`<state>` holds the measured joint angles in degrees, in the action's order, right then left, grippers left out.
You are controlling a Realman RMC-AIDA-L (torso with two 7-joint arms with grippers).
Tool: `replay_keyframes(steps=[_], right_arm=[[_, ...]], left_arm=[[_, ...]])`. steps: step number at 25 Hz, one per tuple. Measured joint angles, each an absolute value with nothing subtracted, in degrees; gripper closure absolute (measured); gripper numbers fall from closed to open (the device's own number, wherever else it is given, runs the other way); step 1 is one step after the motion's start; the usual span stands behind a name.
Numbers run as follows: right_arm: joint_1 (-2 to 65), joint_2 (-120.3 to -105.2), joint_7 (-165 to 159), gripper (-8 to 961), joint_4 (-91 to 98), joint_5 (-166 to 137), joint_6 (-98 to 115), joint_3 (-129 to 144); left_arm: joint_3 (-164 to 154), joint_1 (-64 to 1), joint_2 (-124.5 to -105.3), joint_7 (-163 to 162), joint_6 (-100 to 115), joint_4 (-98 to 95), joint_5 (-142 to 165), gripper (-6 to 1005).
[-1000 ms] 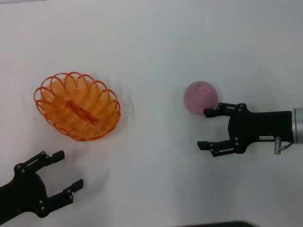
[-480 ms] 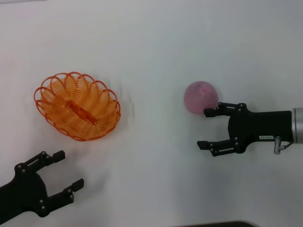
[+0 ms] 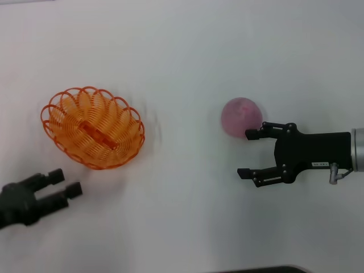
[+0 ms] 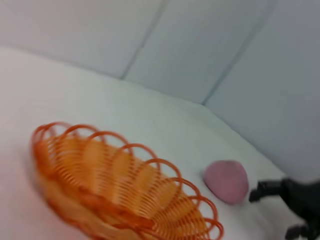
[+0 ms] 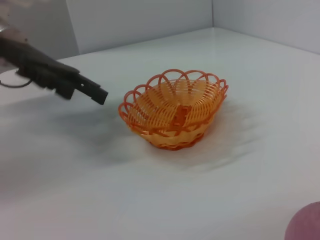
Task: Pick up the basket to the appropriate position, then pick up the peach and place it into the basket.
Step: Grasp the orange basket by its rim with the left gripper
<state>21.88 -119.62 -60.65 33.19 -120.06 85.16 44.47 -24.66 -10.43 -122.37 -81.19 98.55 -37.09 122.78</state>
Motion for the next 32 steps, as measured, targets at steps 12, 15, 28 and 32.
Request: replay_keyframes(steps=[12,15,28,32], right_arm=[[21.89,-119.62,-60.64,0,33.22,-120.06,85.29,44.53],[22.02,-119.62,-60.64,0,33.22,-120.06,85.27,44.56],[22.69,-119.55,-60.65,1,33.31,-120.17,85.57,44.74],[22.69,-119.53,-60.64,1,33.31,-120.23,85.59,44.69]], left_arm=[[-22.77,-13.73,-120.3,-94.8,97.12,-37.18,123.33,226],[-22.81,-14.32,-120.25,-97.45,96.02,-39.38,123.34,227],[-23.62,-23.18,-118.77,-108.97,88.24,-48.37,132.44,228],[-23.94,-26.72,-118.27,-111.16,86.94,-48.64,136.59,227]])
